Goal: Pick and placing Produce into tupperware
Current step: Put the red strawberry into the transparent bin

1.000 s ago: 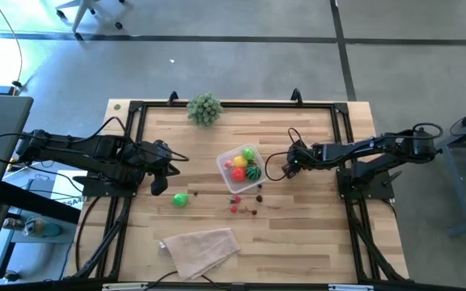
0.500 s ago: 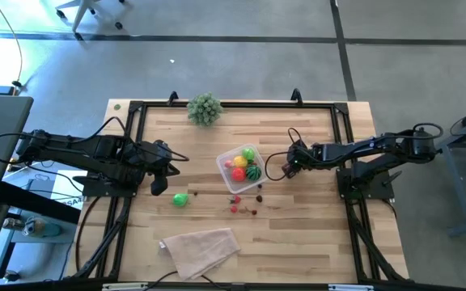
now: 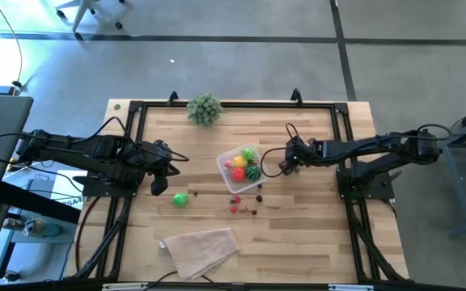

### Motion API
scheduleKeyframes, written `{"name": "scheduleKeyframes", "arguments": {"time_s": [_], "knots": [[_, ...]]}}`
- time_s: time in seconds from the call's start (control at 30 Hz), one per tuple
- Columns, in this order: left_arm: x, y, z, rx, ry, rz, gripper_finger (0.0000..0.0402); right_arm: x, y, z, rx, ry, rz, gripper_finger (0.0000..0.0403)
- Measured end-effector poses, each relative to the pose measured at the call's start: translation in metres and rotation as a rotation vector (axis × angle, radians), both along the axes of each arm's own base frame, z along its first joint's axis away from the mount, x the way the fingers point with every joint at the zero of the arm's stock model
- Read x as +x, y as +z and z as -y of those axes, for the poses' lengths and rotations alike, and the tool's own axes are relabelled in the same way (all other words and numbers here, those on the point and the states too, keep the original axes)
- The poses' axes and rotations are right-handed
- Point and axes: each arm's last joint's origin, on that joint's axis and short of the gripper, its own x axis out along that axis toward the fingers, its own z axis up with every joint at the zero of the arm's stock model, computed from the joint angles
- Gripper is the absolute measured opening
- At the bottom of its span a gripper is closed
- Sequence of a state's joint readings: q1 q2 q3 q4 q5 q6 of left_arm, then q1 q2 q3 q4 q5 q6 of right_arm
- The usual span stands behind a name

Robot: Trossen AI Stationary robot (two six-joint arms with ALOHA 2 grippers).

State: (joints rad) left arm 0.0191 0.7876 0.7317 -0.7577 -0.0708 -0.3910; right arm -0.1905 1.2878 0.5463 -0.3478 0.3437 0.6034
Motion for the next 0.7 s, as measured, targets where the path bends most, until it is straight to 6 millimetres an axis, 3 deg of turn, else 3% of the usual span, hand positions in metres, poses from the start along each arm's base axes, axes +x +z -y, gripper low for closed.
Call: {"name": "scheduleKeyframes", "arguments": {"time_s": [0.2,0.5,0.7], "knots": [[0.0,0.0,0.0,0.0,0.0,0.0,0.0001,0.018,0.031,0.004,-0.081,0.065,0.035,0.0127],[0.0,0.0,0.0,0.0,0.0,0.001,0.0001,0.056,0.095,0.003,-0.185,0.26,0.285,0.0127],[0.0,0.0,0.0,0.0,0.0,0.0,0.0001,0.075,0.118,-0.006,-0.237,0.461,0.393,0.0127]]}}
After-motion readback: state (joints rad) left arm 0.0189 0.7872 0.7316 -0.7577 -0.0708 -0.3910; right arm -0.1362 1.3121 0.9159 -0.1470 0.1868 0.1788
